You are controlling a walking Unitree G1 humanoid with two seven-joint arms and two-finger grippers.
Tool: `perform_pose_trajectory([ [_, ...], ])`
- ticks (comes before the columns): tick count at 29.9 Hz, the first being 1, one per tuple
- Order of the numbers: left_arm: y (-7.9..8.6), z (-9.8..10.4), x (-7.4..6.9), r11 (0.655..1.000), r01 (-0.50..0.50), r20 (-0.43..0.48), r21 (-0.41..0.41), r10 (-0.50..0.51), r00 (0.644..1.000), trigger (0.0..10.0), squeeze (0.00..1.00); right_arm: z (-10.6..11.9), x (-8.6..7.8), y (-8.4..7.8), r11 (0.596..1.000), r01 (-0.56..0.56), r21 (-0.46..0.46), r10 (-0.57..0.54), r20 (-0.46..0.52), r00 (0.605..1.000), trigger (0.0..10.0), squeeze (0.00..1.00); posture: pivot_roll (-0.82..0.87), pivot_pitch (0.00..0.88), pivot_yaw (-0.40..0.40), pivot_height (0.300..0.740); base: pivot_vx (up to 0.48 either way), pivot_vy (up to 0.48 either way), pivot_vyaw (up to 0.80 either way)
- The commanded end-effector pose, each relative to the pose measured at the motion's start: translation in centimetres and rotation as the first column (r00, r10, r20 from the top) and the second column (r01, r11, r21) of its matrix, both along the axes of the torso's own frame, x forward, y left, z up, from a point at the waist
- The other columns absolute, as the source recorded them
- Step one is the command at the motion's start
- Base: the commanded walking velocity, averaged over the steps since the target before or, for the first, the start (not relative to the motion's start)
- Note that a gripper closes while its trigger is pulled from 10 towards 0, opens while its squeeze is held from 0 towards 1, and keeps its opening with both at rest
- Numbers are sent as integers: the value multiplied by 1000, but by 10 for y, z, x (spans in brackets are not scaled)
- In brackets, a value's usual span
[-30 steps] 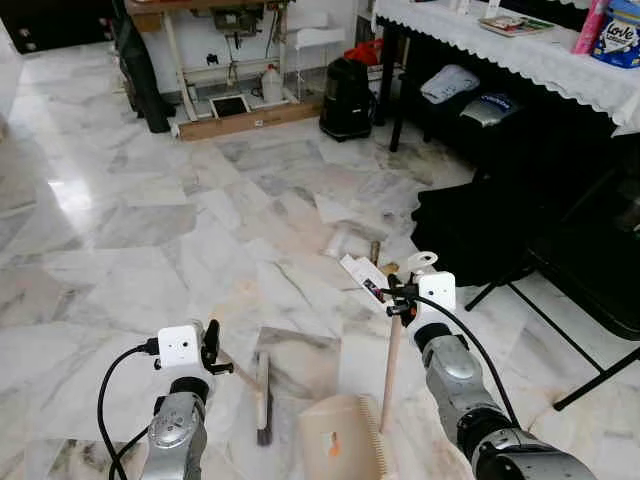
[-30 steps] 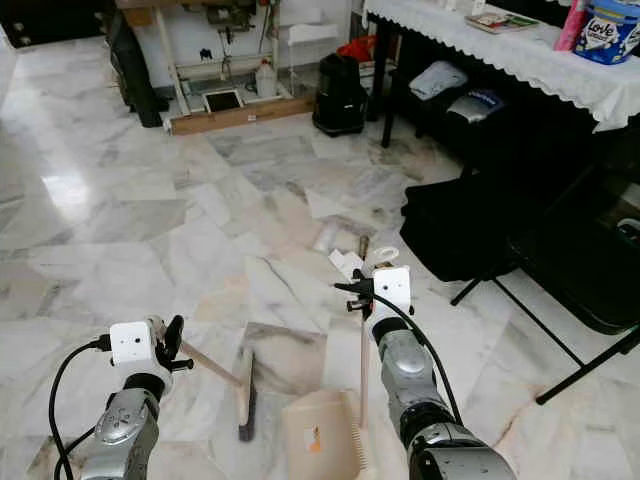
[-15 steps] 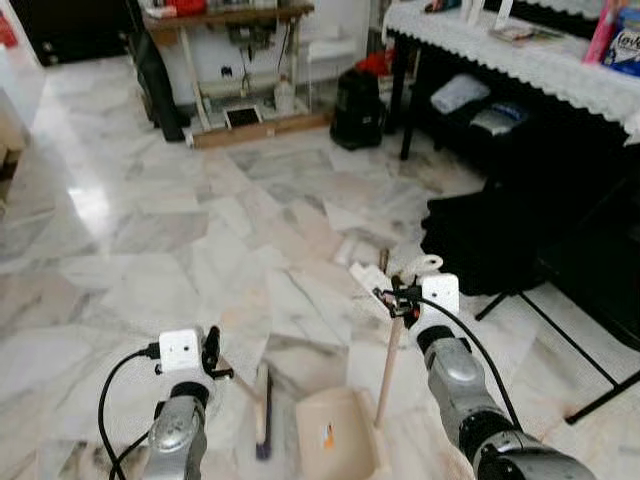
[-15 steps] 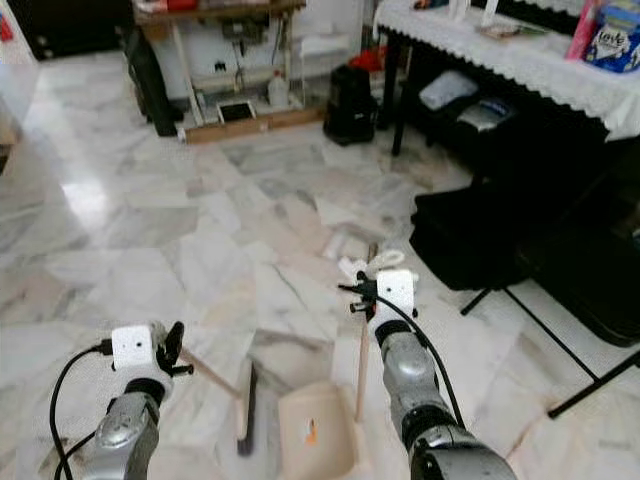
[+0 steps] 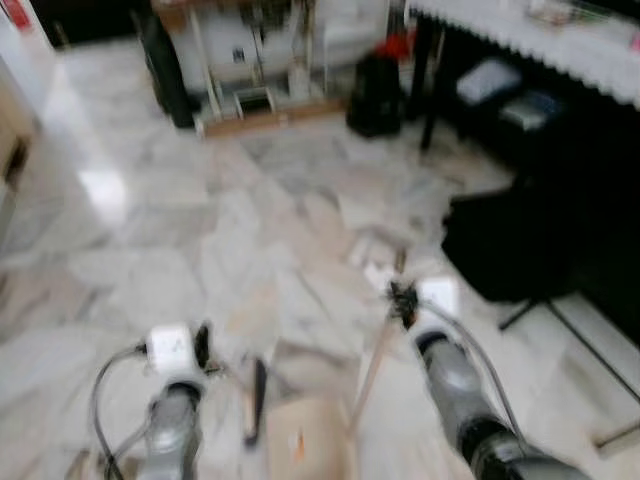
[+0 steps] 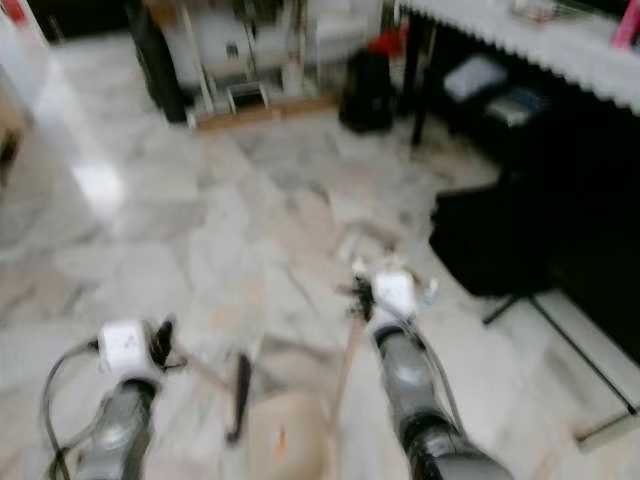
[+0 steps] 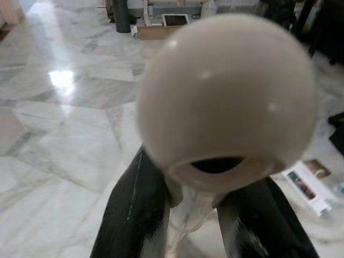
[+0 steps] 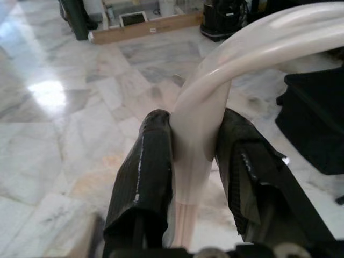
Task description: Sweep floor
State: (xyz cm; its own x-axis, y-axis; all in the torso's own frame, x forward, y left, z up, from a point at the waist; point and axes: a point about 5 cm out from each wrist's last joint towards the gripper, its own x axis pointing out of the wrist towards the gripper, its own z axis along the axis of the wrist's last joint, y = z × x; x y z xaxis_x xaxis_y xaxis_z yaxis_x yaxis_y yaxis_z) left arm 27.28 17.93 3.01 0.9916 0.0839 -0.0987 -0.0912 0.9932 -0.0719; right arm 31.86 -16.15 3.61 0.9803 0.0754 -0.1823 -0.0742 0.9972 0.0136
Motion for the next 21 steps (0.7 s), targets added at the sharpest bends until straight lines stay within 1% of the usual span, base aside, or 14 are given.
perform_pose_trajectory([
  [1, 10, -7, -7, 1000, -23, -40, 7, 24, 999, 10000, 0, 16, 11, 16, 999, -47, 0, 47, 69, 997, 10000, 0, -15, 0, 21, 740, 364, 0, 0],
  [21, 9, -8, -6, 1000, -20, -37, 4, 20, 999, 10000, 0, 16, 12, 16, 999, -47, 0, 47, 68, 997, 10000, 0, -14, 0, 19, 740, 357, 0, 0],
])
